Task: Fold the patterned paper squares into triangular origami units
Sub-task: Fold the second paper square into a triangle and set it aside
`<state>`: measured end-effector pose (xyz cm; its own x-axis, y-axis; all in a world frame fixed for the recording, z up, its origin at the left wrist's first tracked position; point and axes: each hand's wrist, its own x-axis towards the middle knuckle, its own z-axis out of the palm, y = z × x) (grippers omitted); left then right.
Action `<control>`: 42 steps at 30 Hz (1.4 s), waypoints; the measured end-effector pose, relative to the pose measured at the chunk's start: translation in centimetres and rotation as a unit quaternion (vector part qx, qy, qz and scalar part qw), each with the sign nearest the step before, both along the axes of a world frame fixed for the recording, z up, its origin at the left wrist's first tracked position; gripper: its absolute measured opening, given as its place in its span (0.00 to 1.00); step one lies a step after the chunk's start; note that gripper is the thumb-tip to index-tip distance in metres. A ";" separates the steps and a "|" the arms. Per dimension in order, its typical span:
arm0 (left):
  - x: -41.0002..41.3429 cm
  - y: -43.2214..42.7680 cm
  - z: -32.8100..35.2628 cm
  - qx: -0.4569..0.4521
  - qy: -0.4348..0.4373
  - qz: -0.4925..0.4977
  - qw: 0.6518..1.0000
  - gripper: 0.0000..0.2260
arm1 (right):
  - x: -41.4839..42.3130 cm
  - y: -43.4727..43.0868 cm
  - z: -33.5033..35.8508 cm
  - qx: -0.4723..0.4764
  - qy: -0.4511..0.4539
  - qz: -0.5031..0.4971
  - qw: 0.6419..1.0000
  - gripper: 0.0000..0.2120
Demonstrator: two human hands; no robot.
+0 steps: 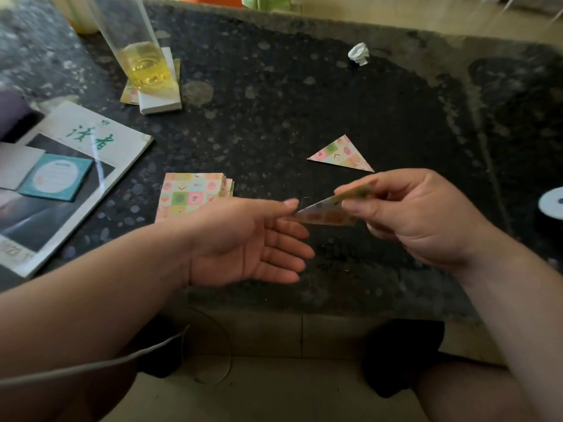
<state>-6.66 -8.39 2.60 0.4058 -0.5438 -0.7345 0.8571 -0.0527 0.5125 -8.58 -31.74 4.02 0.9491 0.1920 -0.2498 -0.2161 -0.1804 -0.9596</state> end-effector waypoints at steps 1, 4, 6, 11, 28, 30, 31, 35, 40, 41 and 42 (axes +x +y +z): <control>-0.2 -0.1 0.0 -0.013 0.001 -0.001 1.000 0.13 | -0.2 0.1 0.1 -0.004 -0.018 0.015 1.000 0.07; -0.3 -0.2 -0.1 -0.019 -0.030 0.039 0.999 0.07 | -0.2 -0.1 0.1 -0.040 -0.044 0.052 0.997 0.09; -0.1 -0.2 -0.4 -0.010 -0.049 0.079 0.996 0.12 | 0.0 -0.5 -0.2 -0.072 -0.043 0.053 0.995 0.09; 0.0 -0.3 -0.8 0.053 -0.161 0.124 0.978 0.21 | 0.2 -1.3 -0.5 -0.090 0.025 0.077 0.993 0.26; -1.2 -1.0 -2.2 0.136 -0.258 -0.033 0.956 0.07 | -0.1 2.3 -1.6 -0.004 0.211 -0.035 0.977 0.05; -1.2 -1.0 -2.2 0.116 -0.236 -0.009 0.965 0.05 | -0.1 2.2 -1.4 0.054 0.226 -0.042 0.972 0.06; -1.1 -1.1 -2.2 0.098 -0.217 0.014 0.971 0.05 | -0.1 2.1 -1.2 0.094 0.234 -0.049 0.967 0.06; -0.9 -1.2 -2.3 0.042 -0.155 0.078 0.984 0.03 | -0.2 2.4 -1.3 0.164 0.243 -0.066 0.954 0.07; -1.0 -1.3 -2.6 0.041 -0.167 0.056 0.984 0.06 | -0.8 3.5 -2.2 0.046 0.197 -0.073 0.977 0.04; -1.0 -1.2 -2.5 0.045 -0.171 0.053 0.983 0.06 | -0.8 3.6 -2.3 0.022 0.187 -0.074 0.979 0.05; -1.0 -1.2 -2.5 0.049 -0.178 0.049 0.982 0.06 | -0.8 3.6 -2.2 0.003 0.177 -0.071 0.982 0.05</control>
<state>-7.68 -9.56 0.14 0.6932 -0.4238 -0.5829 0.6273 -0.0436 0.7776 -9.35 -28.18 1.82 0.8197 0.0661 -0.5689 -0.5596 -0.1189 -0.8202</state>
